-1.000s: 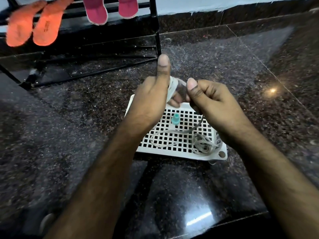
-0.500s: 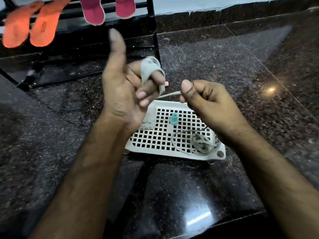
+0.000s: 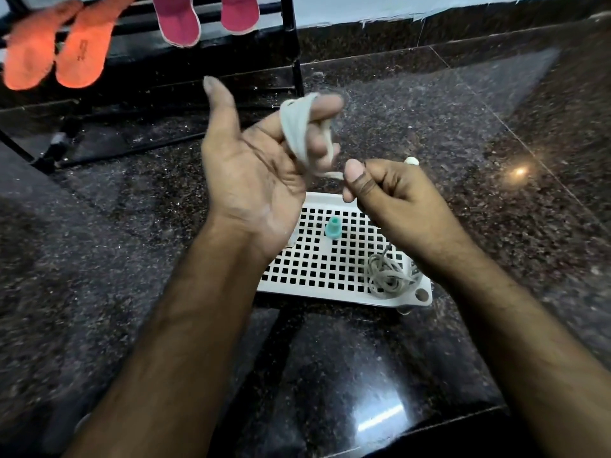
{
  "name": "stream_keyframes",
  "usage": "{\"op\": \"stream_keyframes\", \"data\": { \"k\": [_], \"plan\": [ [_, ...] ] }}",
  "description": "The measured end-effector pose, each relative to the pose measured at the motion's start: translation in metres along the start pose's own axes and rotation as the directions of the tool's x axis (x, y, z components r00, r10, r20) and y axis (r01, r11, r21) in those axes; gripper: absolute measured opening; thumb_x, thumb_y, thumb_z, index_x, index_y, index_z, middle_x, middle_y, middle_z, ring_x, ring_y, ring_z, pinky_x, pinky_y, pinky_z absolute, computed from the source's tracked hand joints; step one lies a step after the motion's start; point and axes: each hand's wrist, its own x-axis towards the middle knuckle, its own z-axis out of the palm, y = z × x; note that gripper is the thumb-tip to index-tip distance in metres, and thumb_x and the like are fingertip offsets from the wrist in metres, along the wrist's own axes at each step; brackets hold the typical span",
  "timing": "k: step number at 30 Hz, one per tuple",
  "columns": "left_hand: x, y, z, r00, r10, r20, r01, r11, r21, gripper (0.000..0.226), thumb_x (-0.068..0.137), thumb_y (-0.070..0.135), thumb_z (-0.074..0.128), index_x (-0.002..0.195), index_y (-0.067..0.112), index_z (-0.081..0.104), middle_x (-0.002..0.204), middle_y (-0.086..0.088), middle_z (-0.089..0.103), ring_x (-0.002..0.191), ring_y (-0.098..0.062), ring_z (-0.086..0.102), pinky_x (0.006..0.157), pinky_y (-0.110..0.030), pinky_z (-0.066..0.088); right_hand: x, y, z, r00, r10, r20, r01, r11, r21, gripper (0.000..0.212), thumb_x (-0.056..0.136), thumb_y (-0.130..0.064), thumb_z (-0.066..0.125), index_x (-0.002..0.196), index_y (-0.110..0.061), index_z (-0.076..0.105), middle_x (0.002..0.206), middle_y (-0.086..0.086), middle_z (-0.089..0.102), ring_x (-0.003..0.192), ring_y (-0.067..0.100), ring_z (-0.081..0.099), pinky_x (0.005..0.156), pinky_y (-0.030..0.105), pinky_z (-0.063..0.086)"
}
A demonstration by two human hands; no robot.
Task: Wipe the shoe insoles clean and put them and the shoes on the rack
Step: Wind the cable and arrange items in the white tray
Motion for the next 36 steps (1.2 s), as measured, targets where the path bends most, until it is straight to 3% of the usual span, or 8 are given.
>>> {"op": "stream_keyframes", "data": {
  "k": [2, 5, 10, 14, 19, 24, 31, 36],
  "plan": [
    [-0.002, 0.004, -0.002, 0.998, -0.038, -0.042, 0.039, 0.999, 0.032, 0.104, 0.097, 0.073, 0.002, 0.070, 0.000, 0.072, 0.039, -0.004, 0.043, 0.039, -0.019, 0.042, 0.084, -0.038, 0.044, 0.001, 0.003, -0.003, 0.998, 0.034, -0.062, -0.033, 0.999, 0.018, 0.043, 0.100, -0.046, 0.052, 0.075, -0.014, 0.063, 0.055, -0.005, 0.038, 0.049, 0.010, 0.032, 0.049, 0.024, 0.028],
    [-0.003, 0.004, -0.001, 0.993, -0.090, -0.082, 0.119, 0.854, 0.507, 0.110, 0.095, 0.071, -0.005, 0.070, -0.002, 0.072, 0.041, -0.009, 0.048, 0.042, -0.026, 0.044, 0.061, -0.029, 0.042, 0.004, 0.004, -0.006, 0.990, 0.040, -0.135, -0.033, 0.998, 0.050, 0.045, 0.098, -0.050, 0.053, 0.073, -0.014, 0.063, 0.057, -0.005, 0.050, 0.053, 0.012, 0.040, 0.054, 0.027, 0.033],
    [0.000, -0.016, 0.001, 0.992, -0.065, -0.109, 0.125, 0.628, 0.768, 0.096, 0.090, 0.078, 0.001, 0.113, 0.019, 0.074, 0.106, -0.004, 0.076, 0.105, -0.013, 0.071, 0.108, -0.043, 0.042, 0.002, -0.003, -0.002, 0.992, -0.048, -0.119, 0.054, 0.998, 0.043, 0.035, 0.102, -0.039, 0.051, 0.074, -0.019, 0.061, 0.061, -0.011, 0.060, 0.059, 0.000, 0.050, 0.060, 0.021, 0.040],
    [0.004, -0.021, 0.003, 0.986, -0.009, -0.169, 0.082, 0.899, 0.430, 0.091, 0.094, 0.075, 0.008, 0.147, 0.011, 0.046, 0.135, -0.002, 0.065, 0.125, -0.010, 0.061, 0.116, -0.044, 0.038, 0.001, -0.004, 0.000, 0.998, -0.061, -0.024, 0.062, 0.996, 0.058, 0.034, 0.105, -0.029, 0.047, 0.082, -0.010, 0.063, 0.056, -0.013, 0.045, 0.051, 0.002, 0.037, 0.050, 0.017, 0.031],
    [0.003, -0.013, 0.008, 0.993, -0.056, -0.106, 0.040, 0.988, -0.151, 0.074, 0.103, 0.062, 0.022, 0.100, 0.004, 0.068, 0.069, -0.003, 0.062, 0.067, -0.017, 0.062, 0.072, -0.035, 0.050, 0.000, 0.002, 0.001, 1.000, 0.010, 0.029, -0.011, 0.999, 0.036, 0.035, 0.102, -0.035, 0.051, 0.080, -0.013, 0.067, 0.056, 0.002, 0.038, 0.050, 0.012, 0.032, 0.046, 0.023, 0.027],
    [0.004, -0.020, 0.008, 0.982, -0.111, -0.153, 0.063, 0.955, -0.289, 0.040, 0.106, 0.040, 0.044, 0.078, 0.014, 0.054, 0.047, 0.007, 0.034, 0.043, -0.006, 0.033, 0.094, -0.033, 0.026, 0.003, 0.003, -0.002, 0.987, -0.058, -0.150, 0.072, 0.994, 0.088, 0.018, 0.088, -0.030, 0.074, 0.082, -0.014, 0.075, 0.076, -0.003, 0.073, 0.067, 0.020, 0.065, 0.064, 0.030, 0.052],
    [0.003, -0.021, 0.003, 0.983, -0.183, -0.020, 0.169, 0.941, -0.294, 0.047, 0.105, 0.041, 0.043, 0.066, 0.017, 0.049, 0.042, 0.008, 0.028, 0.036, -0.004, 0.025, 0.061, -0.026, 0.012, -0.001, -0.008, -0.001, 0.981, 0.021, -0.194, 0.045, 0.942, 0.332, 0.006, 0.087, -0.013, 0.074, 0.090, -0.009, 0.071, 0.062, -0.012, 0.064, 0.053, -0.002, 0.052, 0.043, 0.017, 0.039],
    [0.000, -0.024, 0.008, 0.977, -0.214, -0.011, 0.208, 0.960, -0.185, 0.048, 0.105, 0.043, 0.043, 0.063, 0.019, 0.050, 0.041, 0.010, 0.029, 0.035, -0.003, 0.024, 0.068, -0.036, -0.001, -0.003, -0.009, -0.001, 0.977, 0.146, -0.157, -0.066, 0.902, 0.427, 0.011, 0.088, -0.020, 0.073, 0.095, -0.012, 0.076, 0.077, 0.000, 0.069, 0.065, 0.004, 0.055, 0.047, 0.020, 0.042]
  ]
}}
